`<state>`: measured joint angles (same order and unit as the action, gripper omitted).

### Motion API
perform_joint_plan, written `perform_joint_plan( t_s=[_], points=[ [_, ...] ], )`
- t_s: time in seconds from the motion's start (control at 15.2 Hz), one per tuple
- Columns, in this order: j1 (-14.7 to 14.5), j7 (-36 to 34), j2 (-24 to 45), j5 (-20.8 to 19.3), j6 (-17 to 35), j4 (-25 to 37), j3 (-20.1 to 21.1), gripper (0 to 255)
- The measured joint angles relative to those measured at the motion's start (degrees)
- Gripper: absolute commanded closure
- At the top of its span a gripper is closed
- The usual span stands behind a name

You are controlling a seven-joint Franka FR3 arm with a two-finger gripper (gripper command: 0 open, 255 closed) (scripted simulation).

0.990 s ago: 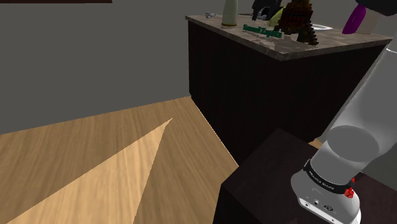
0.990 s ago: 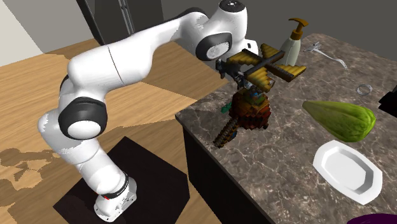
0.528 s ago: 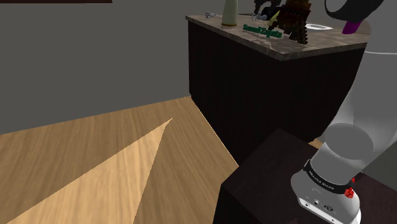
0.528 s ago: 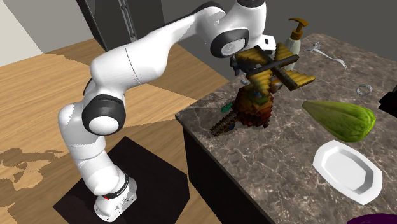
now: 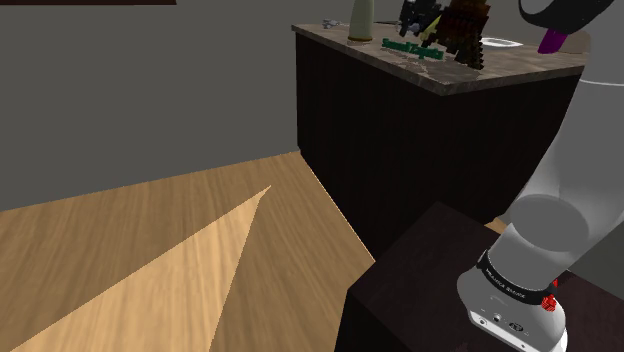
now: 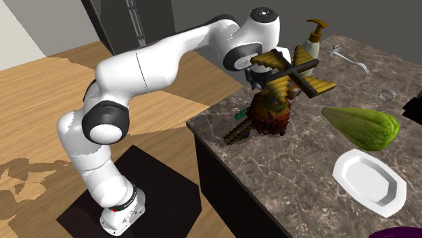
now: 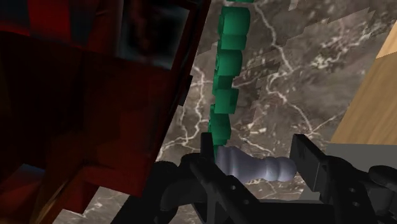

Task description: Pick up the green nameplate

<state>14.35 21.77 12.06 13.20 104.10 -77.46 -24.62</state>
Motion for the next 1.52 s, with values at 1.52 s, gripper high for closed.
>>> perform_joint_plan(
  t_s=[1.52],
  points=[
    [3.9, -0.7, 7.0, 3.3, -13.8, 20.3, -0.3, 255]
  ],
)
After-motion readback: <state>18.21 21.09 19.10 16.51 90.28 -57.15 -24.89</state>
